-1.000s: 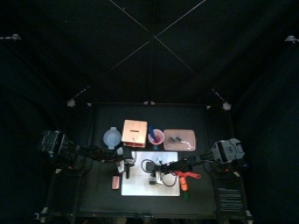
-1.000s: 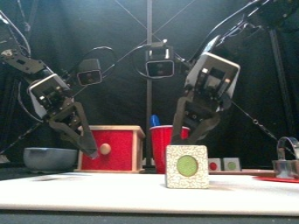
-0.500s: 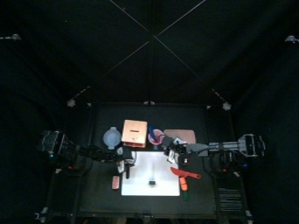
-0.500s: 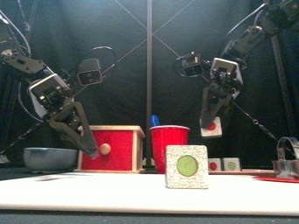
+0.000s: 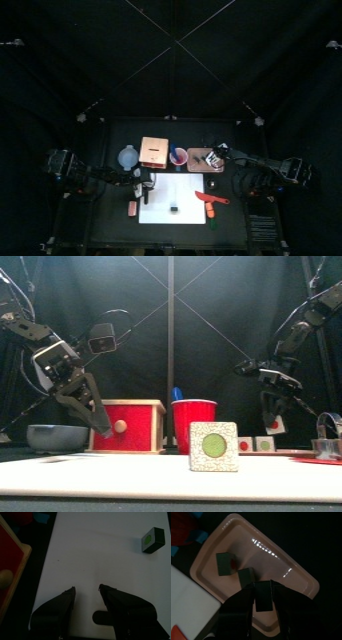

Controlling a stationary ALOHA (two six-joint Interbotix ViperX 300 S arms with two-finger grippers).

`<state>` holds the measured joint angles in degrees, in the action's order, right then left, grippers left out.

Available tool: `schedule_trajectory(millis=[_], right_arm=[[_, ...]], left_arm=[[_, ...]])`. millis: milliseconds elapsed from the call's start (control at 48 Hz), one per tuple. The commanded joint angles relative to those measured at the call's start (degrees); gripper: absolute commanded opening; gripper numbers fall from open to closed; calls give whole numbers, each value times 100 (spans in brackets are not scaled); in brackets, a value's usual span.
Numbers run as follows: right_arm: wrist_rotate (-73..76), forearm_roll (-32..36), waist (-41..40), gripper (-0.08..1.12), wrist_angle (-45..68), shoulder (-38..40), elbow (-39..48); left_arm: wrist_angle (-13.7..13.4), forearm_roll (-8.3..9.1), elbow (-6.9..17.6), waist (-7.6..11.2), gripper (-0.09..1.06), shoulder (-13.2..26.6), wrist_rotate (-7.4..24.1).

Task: Place sushi on board then cut the sushi with the knife then place the pieces on the plate
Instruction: Place the 4 sushi pieces on the plate

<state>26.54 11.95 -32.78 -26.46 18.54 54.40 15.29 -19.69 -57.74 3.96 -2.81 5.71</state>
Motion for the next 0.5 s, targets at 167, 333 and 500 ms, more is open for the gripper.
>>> schedule_trajectory(millis=[167, 333, 500], right_arm=[[18, 53, -185, 61, 501, 26, 308], [18, 18, -325, 61, 861, 26, 519], [18, -79, -325, 70, 1081, 9, 580]], left_arm=[[26, -9, 79, -26, 81, -26, 0], [26, -9, 88, -26, 81, -26, 0], [26, -9, 88, -26, 81, -26, -9]])
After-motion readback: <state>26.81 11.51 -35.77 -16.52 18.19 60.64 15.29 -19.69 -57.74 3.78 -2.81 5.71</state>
